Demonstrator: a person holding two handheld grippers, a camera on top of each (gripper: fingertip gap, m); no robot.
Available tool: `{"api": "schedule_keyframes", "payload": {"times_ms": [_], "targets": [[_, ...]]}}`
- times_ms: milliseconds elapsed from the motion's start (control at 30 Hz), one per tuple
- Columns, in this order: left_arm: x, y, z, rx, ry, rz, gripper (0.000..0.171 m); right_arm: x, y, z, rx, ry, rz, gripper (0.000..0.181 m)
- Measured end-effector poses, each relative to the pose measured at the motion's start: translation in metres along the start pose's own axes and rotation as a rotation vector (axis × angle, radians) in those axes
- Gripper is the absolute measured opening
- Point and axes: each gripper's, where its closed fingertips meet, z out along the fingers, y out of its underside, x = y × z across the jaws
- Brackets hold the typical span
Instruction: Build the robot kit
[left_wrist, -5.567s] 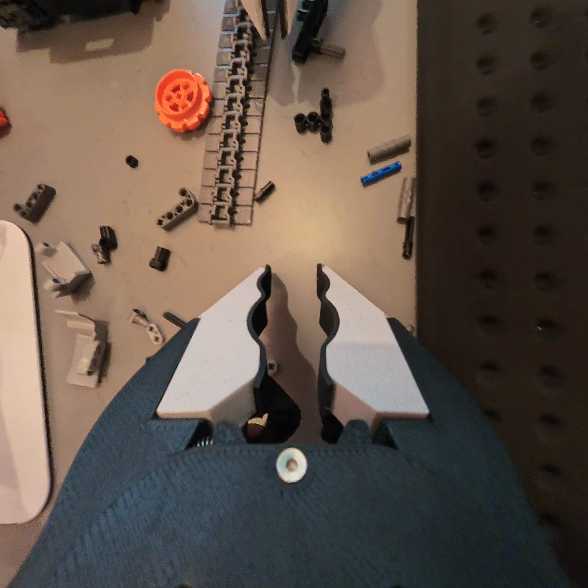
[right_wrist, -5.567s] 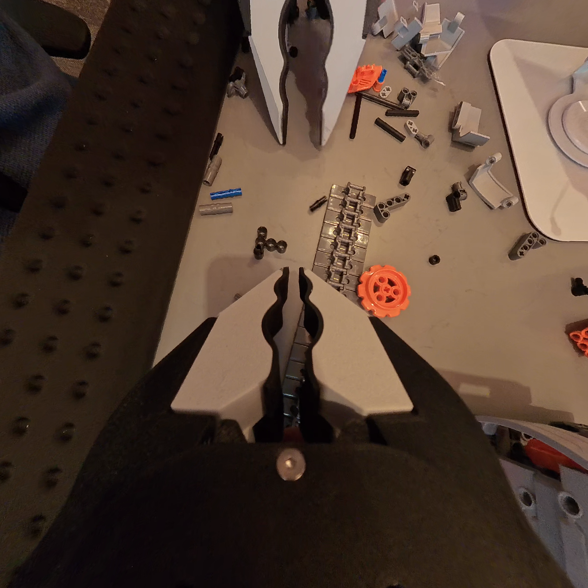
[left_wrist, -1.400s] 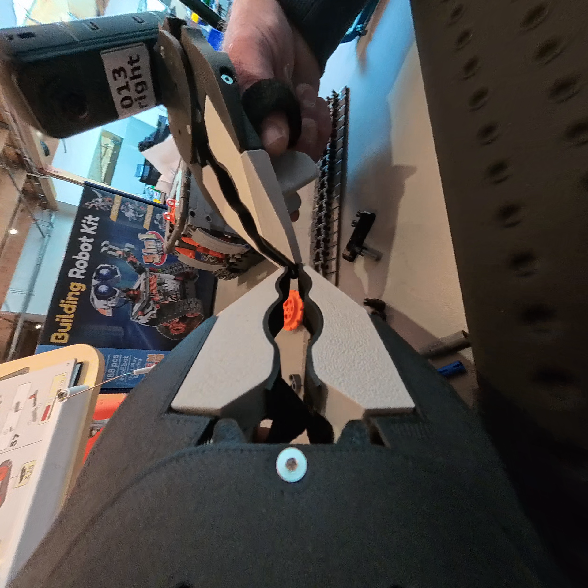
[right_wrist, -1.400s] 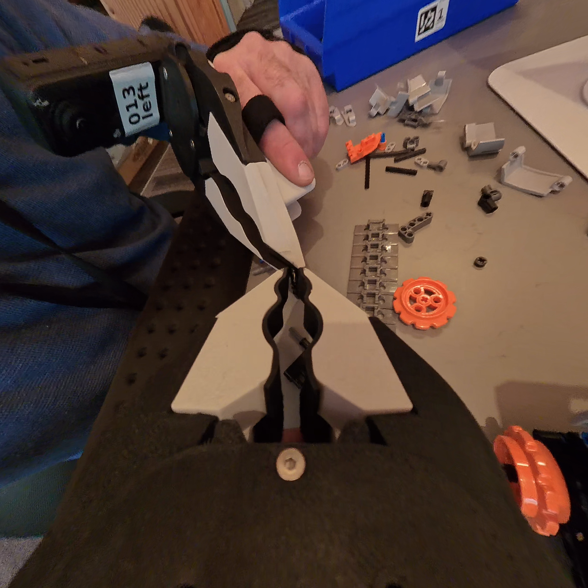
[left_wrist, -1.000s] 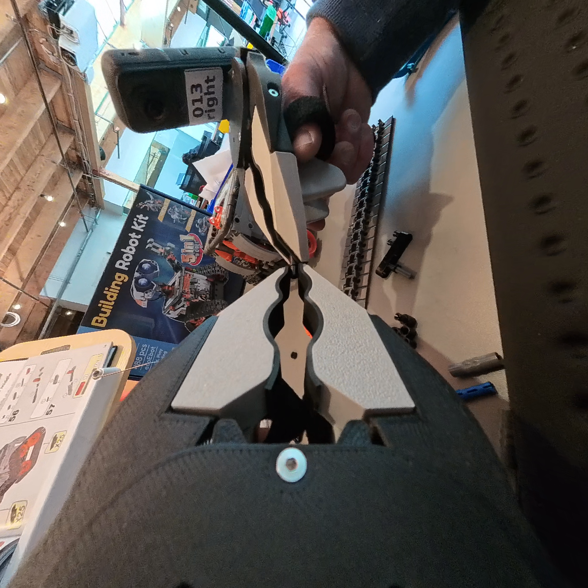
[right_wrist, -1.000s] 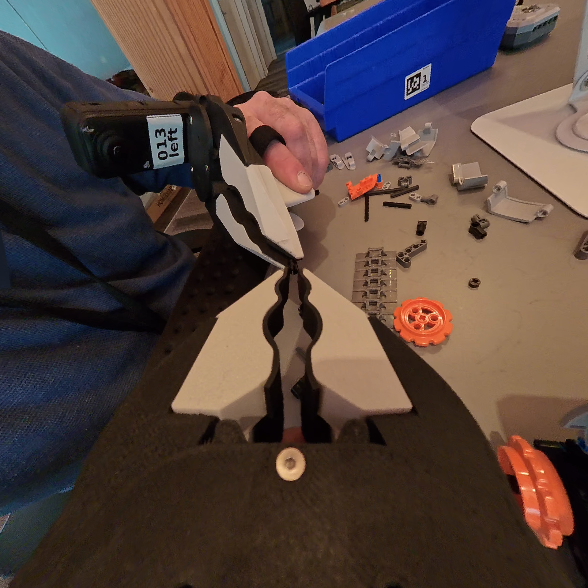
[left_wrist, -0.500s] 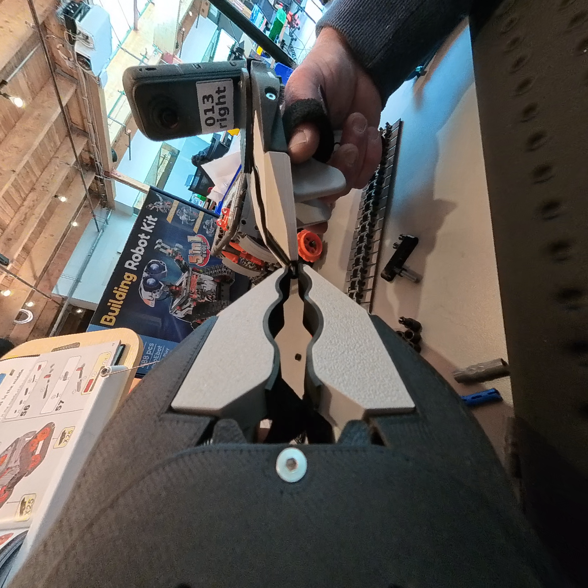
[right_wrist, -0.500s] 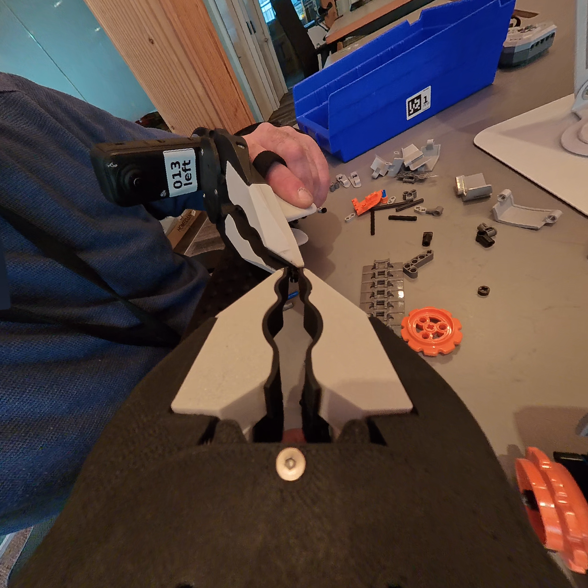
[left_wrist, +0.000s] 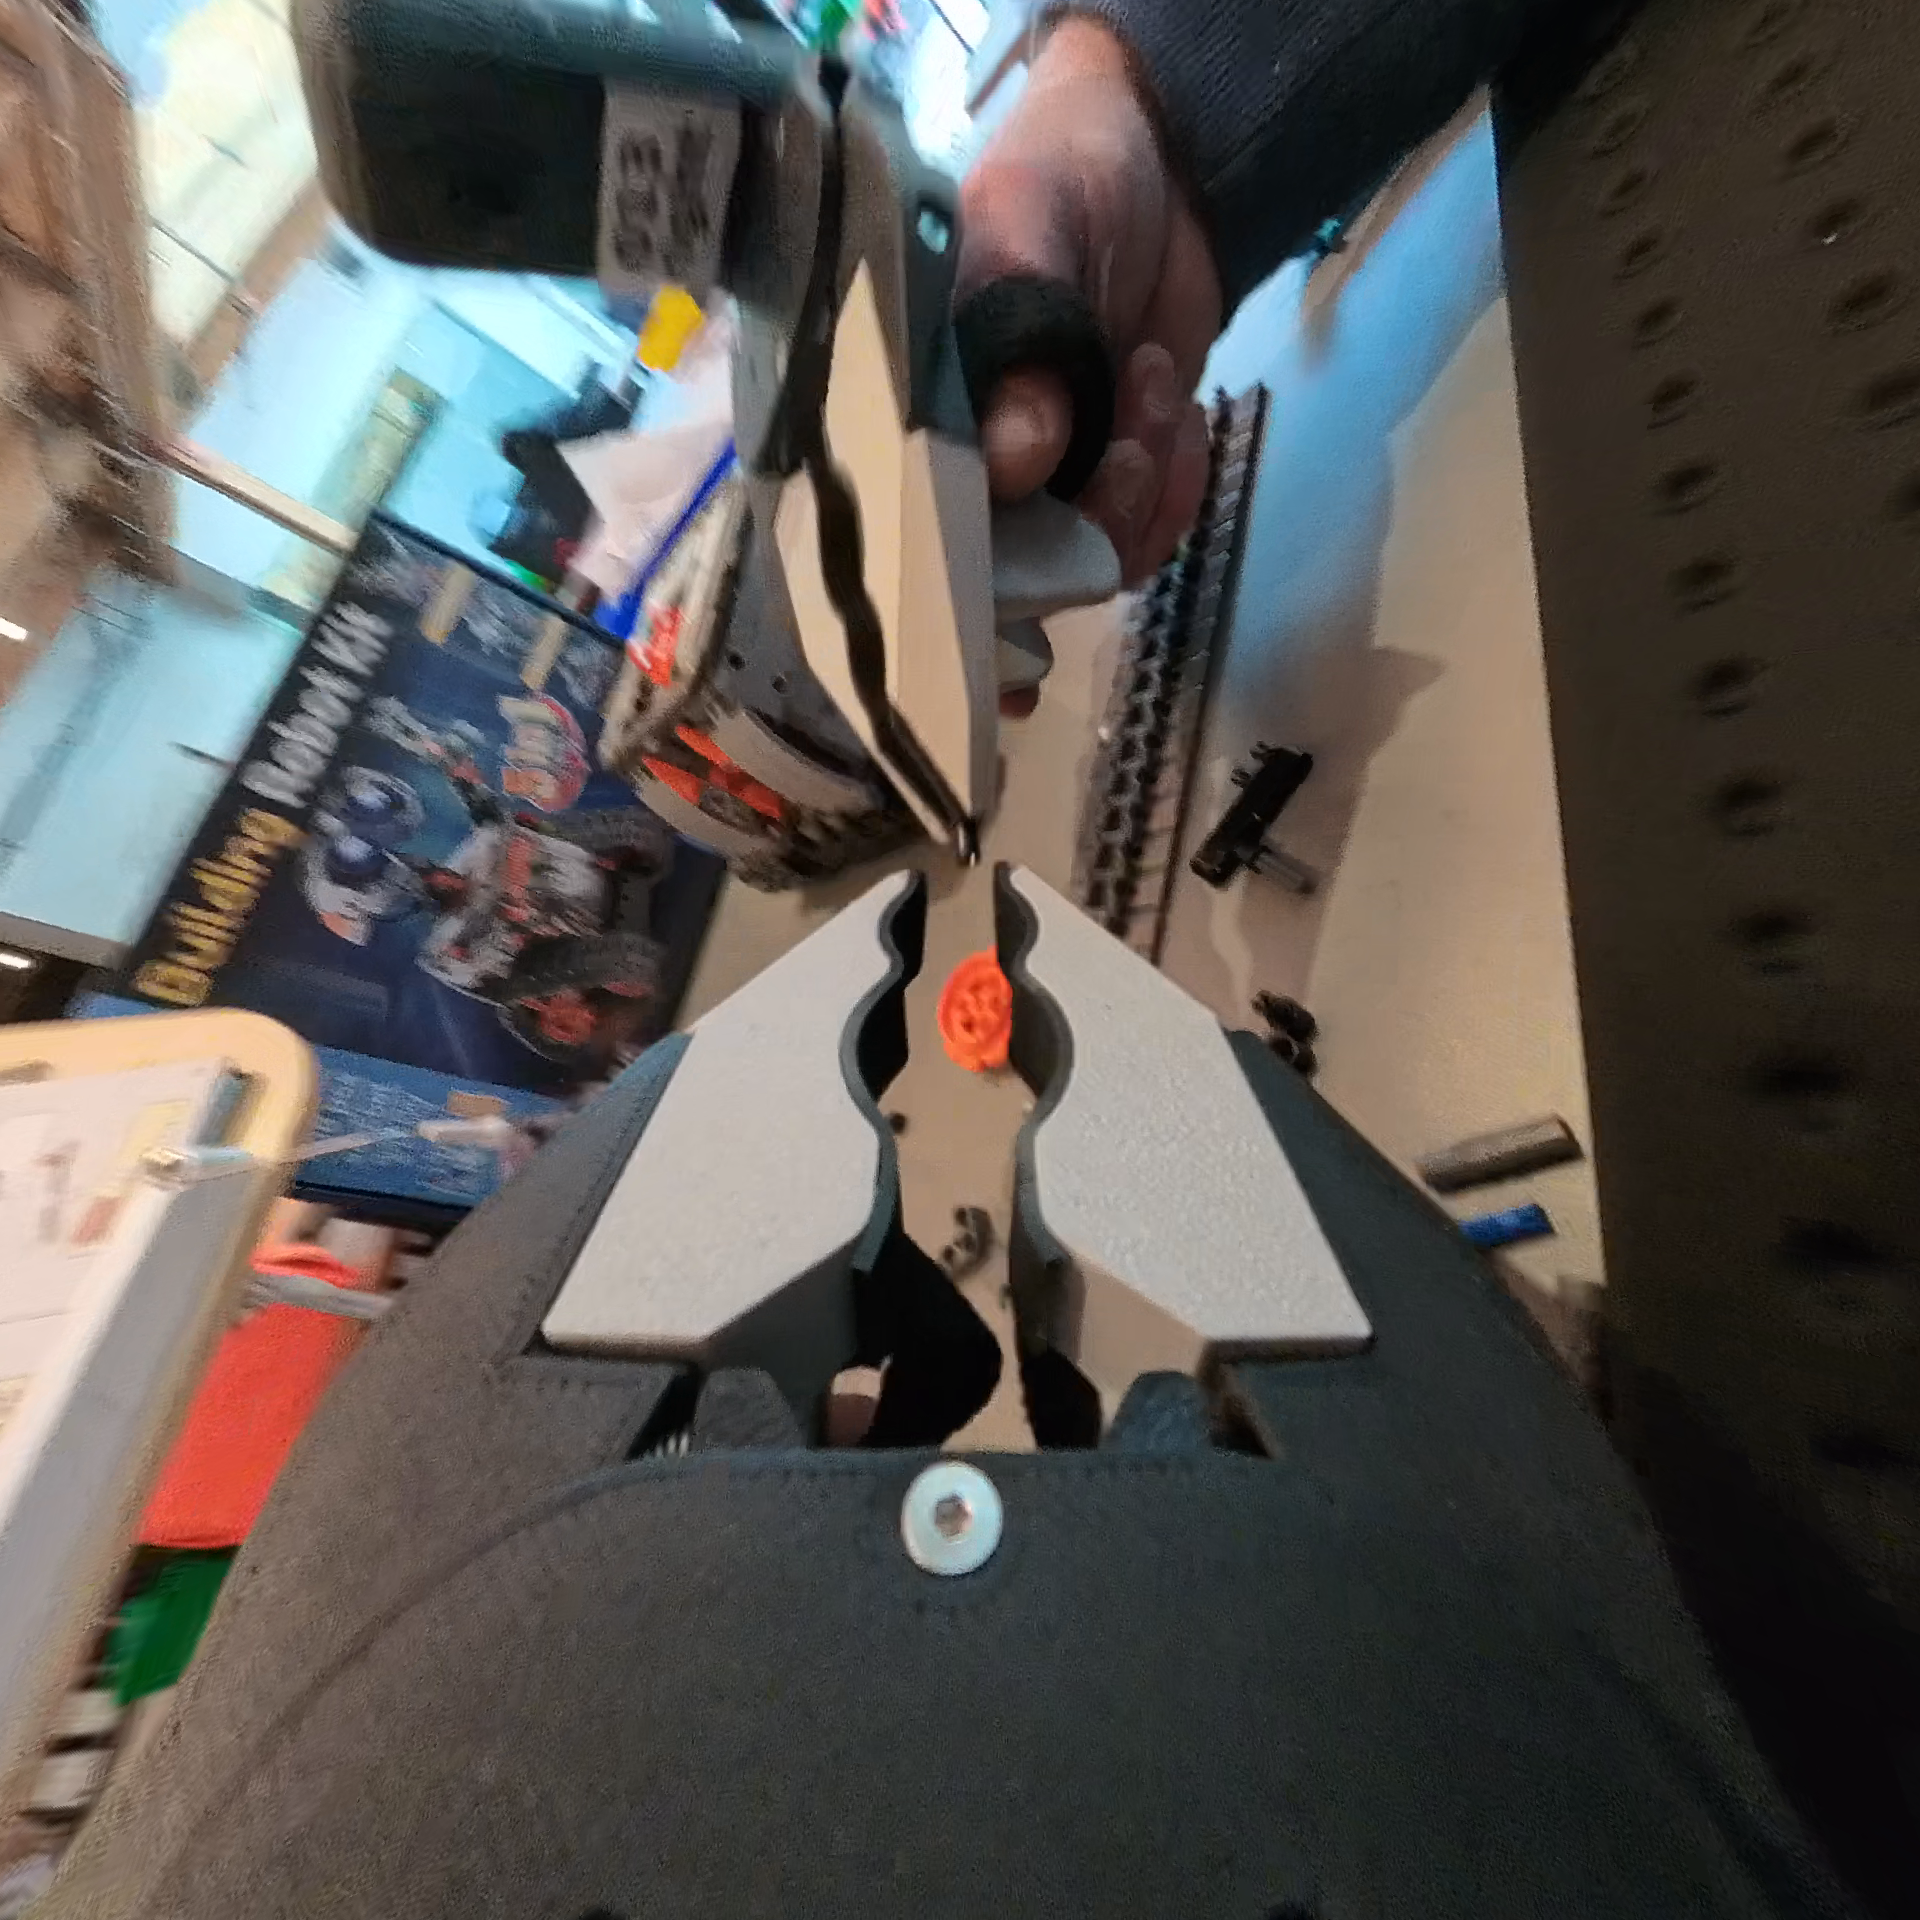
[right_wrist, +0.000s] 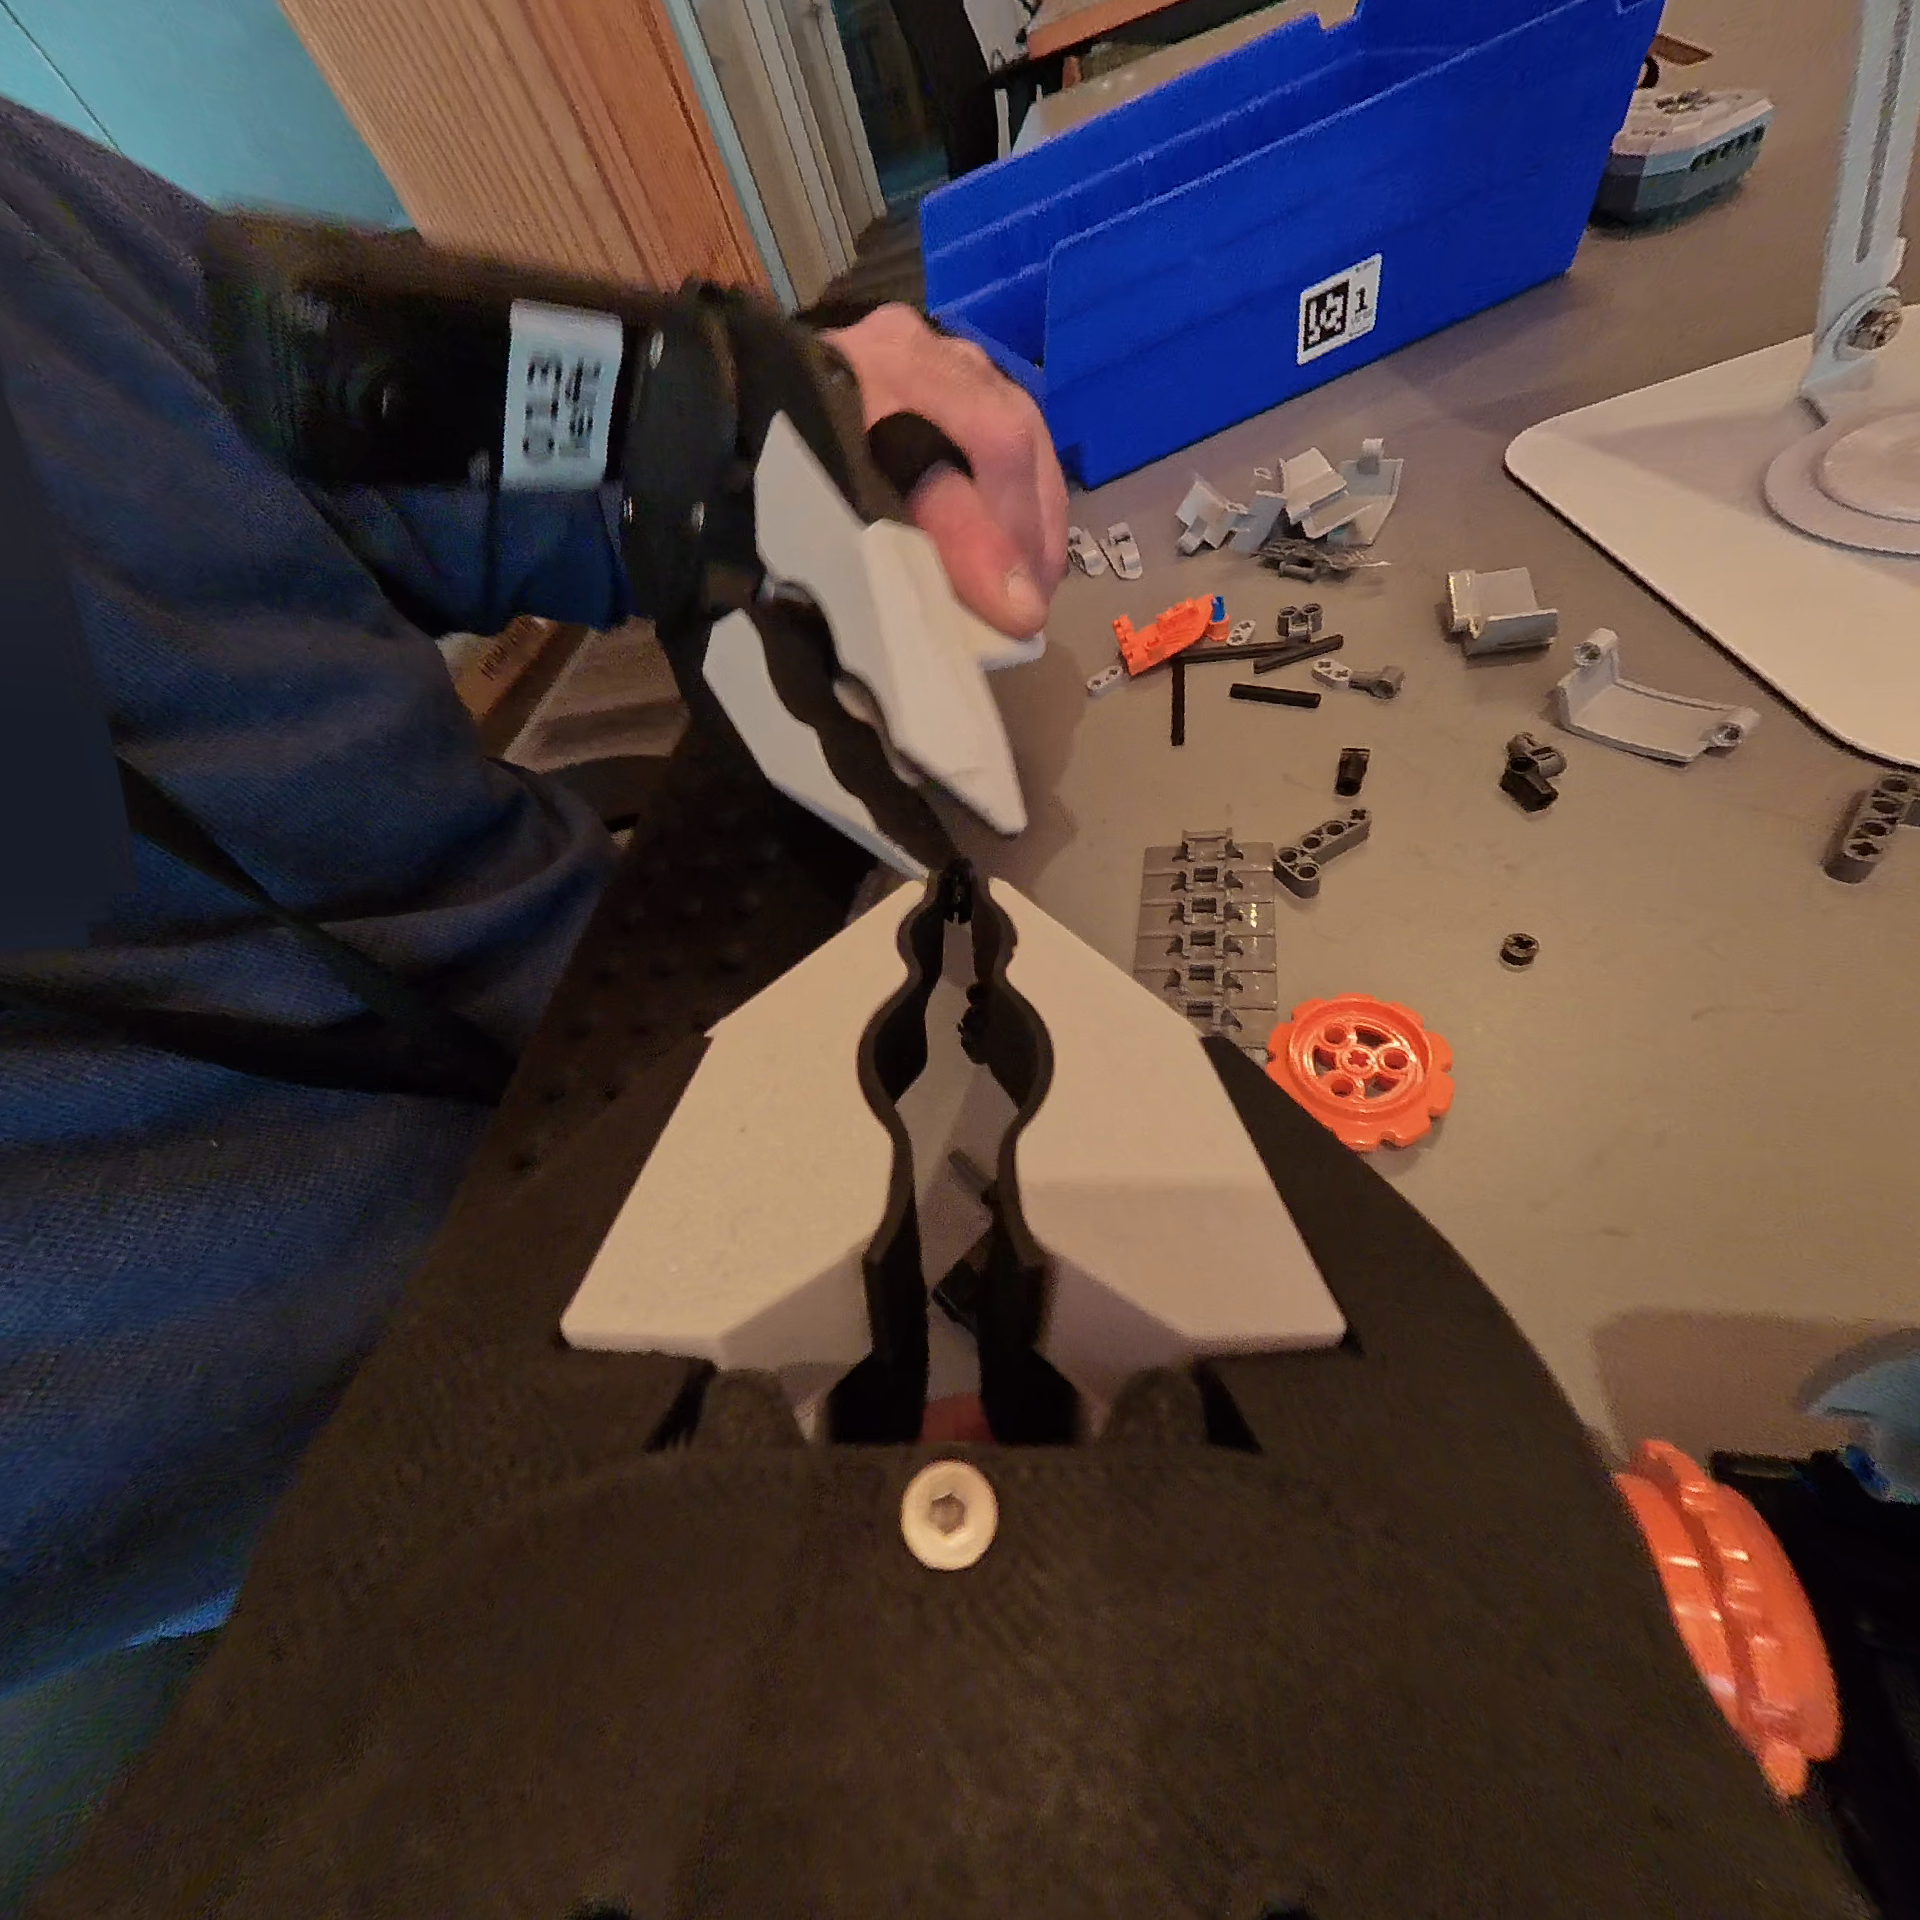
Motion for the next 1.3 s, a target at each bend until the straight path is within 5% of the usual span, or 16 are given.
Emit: {"api": "schedule_keyframes", "payload": {"times_ms": [133,333,667,833,1033,1300], "targets": [[0.027,0.029,-0.012,-0.095,0.303,-0.284,0.023,0.001,0.012,0.005,-0.1,0.049,-0.09,0.002],[0.077,0.047,-0.013,-0.215,0.523,-0.317,0.012,0.002,0.024,0.009,-0.202,0.096,-0.163,0.002],[0.076,0.012,-0.001,-0.083,0.508,-0.276,0.016,0.004,0.034,-0.001,-0.26,0.124,-0.184,0.002],[0.063,0.035,0.001,-0.172,0.447,-0.327,0.018,-0.005,0.047,0.0,-0.34,0.108,-0.235,0.002],[0.071,0.037,0.008,-0.196,0.447,-0.332,0.001,-0.009,0.061,0.009,-0.478,0.143,-0.361,0.002],[0.072,0.035,0.002,-0.183,0.489,-0.38,0.02,-0.005,0.075,0.018,-0.662,0.188,-0.504,0.002]]}}
